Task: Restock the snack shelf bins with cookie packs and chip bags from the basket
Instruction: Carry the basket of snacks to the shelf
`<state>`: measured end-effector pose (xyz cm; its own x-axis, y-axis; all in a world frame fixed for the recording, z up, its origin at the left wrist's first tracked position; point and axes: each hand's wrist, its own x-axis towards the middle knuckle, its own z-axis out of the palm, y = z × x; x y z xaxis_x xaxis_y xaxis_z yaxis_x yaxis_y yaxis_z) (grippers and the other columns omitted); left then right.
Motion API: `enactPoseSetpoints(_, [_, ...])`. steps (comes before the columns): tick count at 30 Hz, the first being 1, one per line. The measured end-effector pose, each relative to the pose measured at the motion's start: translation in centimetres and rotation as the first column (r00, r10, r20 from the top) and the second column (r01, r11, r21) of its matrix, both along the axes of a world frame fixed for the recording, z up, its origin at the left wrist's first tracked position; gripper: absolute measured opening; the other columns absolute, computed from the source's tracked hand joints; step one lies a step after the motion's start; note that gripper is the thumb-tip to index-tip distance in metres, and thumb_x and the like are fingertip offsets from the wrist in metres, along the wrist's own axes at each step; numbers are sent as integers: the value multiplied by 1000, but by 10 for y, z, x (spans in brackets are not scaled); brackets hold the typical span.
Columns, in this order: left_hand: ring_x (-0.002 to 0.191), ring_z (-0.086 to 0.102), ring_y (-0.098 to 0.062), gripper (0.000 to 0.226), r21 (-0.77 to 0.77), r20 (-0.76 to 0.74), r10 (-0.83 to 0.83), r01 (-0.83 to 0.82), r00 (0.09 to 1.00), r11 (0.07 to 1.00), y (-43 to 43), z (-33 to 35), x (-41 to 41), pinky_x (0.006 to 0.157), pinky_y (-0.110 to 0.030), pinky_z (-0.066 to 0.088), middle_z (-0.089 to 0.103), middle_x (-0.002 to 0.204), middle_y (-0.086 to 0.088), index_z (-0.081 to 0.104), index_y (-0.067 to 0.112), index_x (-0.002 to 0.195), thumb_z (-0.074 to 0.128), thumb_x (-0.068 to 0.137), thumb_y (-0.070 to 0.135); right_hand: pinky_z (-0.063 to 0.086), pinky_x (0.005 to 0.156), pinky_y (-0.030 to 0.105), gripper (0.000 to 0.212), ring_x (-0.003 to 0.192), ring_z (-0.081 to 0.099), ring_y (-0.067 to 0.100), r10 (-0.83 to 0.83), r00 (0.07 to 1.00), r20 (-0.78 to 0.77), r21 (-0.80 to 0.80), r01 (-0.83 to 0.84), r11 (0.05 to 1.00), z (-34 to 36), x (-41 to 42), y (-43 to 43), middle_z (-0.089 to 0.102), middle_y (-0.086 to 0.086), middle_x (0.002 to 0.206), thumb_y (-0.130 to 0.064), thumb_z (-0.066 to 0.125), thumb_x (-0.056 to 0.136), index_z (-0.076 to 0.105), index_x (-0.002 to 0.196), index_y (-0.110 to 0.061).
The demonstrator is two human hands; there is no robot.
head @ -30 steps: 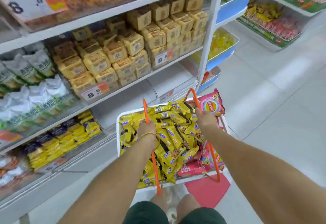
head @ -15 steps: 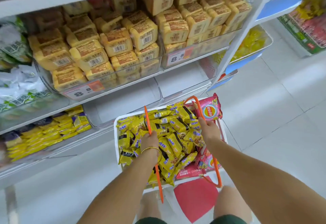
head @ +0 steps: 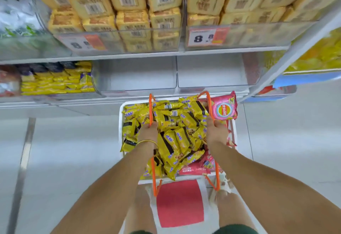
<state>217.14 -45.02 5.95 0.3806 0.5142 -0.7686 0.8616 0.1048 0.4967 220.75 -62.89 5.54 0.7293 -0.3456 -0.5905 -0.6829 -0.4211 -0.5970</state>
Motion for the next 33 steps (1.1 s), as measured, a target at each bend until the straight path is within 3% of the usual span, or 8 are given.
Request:
enactPoseSetpoints(3, [50, 35, -26, 23, -44, -3, 45, -45, 999, 998, -5, -32, -1, 84, -59, 43, 48, 73, -8, 58, 9, 99, 47, 94, 29, 45, 78, 34, 45, 79, 52, 25, -1, 1000, -9, 5, 1, 1000, -30, 4, -5, 57, 6, 80, -43, 40, 98, 63, 99, -5])
enactPoseSetpoints(6, [51, 32, -19, 18, -36, 1, 7, -7, 1000, 999, -9, -66, 2, 67, -40, 37, 44, 68, -4, 54, 15, 90, 46, 95, 30, 46, 72, 35, 42, 73, 52, 25, -12, 1000, -22, 3, 12, 1000, -64, 6, -9, 53, 3, 69, -44, 40, 97, 57, 83, -8])
enactPoseSetpoints(9, [49, 32, -21, 23, -37, -31, -28, 27, 999, 999, -14, -98, 6, 52, -30, 35, 39, 64, -5, 52, 13, 81, 43, 95, 29, 36, 66, 30, 38, 70, 48, 24, 1, 999, -48, 19, 0, 1000, -93, 7, -17, 50, 3, 68, -41, 40, 98, 56, 87, -9])
enactPoseSetpoints(14, [46, 31, -16, 21, -70, -46, -5, 2, 999, 998, -15, -145, 12, 46, -27, 32, 38, 64, -4, 50, 13, 83, 43, 96, 28, 33, 70, 30, 26, 77, 46, 26, 9, 997, -75, 9, -8, 1000, -138, 14, -28, 52, 7, 79, -33, 40, 98, 54, 90, -12])
enactPoseSetpoints(20, [46, 32, -16, 24, -88, -59, -13, 8, 998, 996, -20, -190, 23, 45, -27, 34, 40, 65, -4, 47, 17, 77, 42, 97, 28, 23, 50, 23, 20, 55, 39, 15, 77, 995, -69, 0, -77, 997, -180, 27, -30, 43, -1, 60, -25, 40, 98, 51, 87, -11])
enactPoseSetpoints(26, [45, 30, -17, 25, -129, -68, -23, 14, 997, 992, -17, -214, 42, 48, -26, 32, 35, 61, -3, 47, 14, 77, 42, 98, 27, 26, 54, 28, 20, 66, 40, 23, 57, 995, -81, 16, -56, 998, -210, 43, -33, 44, 0, 65, -24, 38, 94, 49, 83, -12])
enactPoseSetpoints(29, [45, 30, -16, 27, -146, -74, -39, 28, 996, 989, -15, -221, 51, 46, -25, 32, 33, 58, -2, 45, 13, 76, 41, 98, 27, 34, 69, 32, 25, 81, 45, 26, 108, 990, -95, -36, -111, 993, -218, 51, -40, 53, 8, 88, -24, 34, 95, 54, 101, -9])
enactPoseSetpoints(33, [34, 34, -14, 34, -172, -86, -42, 27, 995, 985, 3, -229, 48, 35, -20, 36, 34, 54, -3, 43, 12, 68, 43, 99, 27, 34, 71, 32, 34, 84, 47, 28, 219, 965, -143, -121, -237, 964, -222, 64, -54, 55, 13, 100, -21, 32, 99, 49, 119, 0])
